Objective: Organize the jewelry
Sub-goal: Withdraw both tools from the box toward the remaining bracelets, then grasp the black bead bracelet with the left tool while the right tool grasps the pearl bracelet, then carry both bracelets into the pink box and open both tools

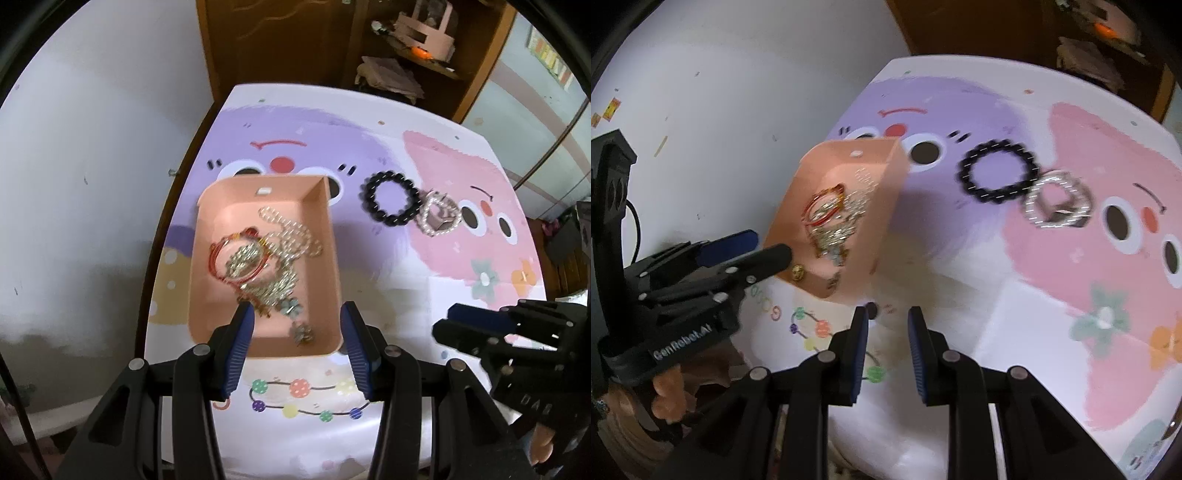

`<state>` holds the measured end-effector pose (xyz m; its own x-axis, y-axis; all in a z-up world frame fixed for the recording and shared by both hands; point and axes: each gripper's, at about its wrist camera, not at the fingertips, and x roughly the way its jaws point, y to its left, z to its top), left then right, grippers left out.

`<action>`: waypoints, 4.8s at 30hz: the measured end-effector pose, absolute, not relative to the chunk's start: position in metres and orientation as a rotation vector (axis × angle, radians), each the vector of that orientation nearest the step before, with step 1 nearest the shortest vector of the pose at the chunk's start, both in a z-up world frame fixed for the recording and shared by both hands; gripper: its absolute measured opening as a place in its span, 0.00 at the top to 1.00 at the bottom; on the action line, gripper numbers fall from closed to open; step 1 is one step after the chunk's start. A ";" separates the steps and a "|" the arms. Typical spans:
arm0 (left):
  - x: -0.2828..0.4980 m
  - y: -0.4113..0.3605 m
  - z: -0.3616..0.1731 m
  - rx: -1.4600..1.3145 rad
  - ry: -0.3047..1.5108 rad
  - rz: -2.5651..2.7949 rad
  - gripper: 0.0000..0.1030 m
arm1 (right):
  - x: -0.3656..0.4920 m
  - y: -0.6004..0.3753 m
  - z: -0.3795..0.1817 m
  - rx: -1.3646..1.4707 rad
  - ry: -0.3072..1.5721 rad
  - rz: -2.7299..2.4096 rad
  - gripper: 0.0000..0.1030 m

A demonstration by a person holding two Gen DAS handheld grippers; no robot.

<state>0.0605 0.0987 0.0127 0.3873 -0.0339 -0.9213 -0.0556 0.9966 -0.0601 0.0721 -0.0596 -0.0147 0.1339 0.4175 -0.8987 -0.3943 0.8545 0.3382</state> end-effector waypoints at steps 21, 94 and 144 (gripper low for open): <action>0.151 0.000 0.036 0.117 1.133 -0.124 0.55 | 0.154 -0.157 0.024 0.121 1.241 0.400 0.79; 0.216 -0.071 -0.078 0.429 1.325 -0.450 0.68 | 0.213 -0.202 -0.051 0.370 1.368 0.278 0.93; 0.109 0.148 0.088 -0.167 1.049 -0.101 0.88 | 0.152 -0.050 0.062 0.212 1.243 0.570 0.93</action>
<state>0.1092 0.1483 0.0878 0.4954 -0.1624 -0.8534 0.0031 0.9827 -0.1852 0.1523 -0.0500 0.0619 0.2051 0.5164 -0.8314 -0.2926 0.8430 0.4514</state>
